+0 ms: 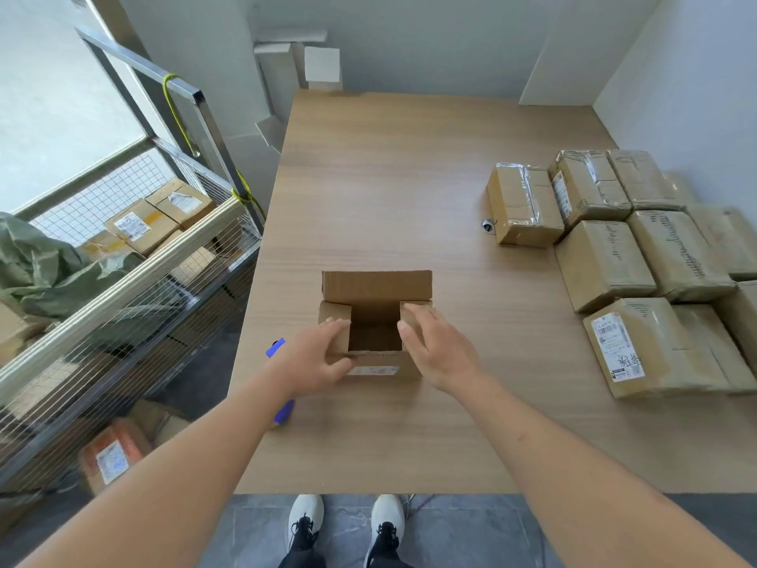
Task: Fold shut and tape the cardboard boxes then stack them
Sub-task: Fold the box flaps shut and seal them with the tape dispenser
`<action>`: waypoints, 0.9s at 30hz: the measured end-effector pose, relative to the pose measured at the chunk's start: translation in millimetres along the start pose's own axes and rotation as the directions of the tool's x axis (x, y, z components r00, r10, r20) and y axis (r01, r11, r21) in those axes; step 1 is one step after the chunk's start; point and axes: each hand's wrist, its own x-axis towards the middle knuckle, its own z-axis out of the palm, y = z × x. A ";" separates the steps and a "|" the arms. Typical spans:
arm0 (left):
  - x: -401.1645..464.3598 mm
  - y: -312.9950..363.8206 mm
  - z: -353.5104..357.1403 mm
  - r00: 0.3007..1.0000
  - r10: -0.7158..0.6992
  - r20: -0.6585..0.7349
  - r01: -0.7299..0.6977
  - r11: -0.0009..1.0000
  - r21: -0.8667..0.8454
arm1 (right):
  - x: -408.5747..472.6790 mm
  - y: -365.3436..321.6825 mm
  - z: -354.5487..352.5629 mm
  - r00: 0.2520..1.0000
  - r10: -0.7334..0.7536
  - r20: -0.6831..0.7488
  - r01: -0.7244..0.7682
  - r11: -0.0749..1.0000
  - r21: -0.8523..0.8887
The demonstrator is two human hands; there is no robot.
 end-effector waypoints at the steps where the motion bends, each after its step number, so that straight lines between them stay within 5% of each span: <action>1: 2.3 -0.4 -1.0 0.998 -0.026 -0.061 0.024 0.999 -0.042 | 3.1 -1.4 -1.2 1.000 0.013 -0.028 -0.012 1.000 0.023; 7: 22.7 9.8 11.8 0.923 -0.216 -0.319 0.193 0.976 -0.104 | 27.2 -8.1 5.1 0.992 0.117 -0.044 -0.123 0.982 -0.142; 15: 18.3 4.9 10.8 0.897 -0.368 -0.246 0.348 0.930 -0.120 | 53.5 -18.2 18.9 0.991 0.125 -0.046 -0.133 0.897 -0.422; 20: 2.3 -8.0 13.8 0.879 -0.425 -0.216 0.405 0.905 -0.133 | 58.7 -23.6 12.4 0.997 0.005 -0.076 -0.034 0.924 -0.380; 27: -36.5 -40.5 32.8 0.719 -0.679 -0.150 0.694 0.714 0.096 | 29.6 -9.7 53.1 0.996 0.035 -0.084 -0.052 0.976 -0.211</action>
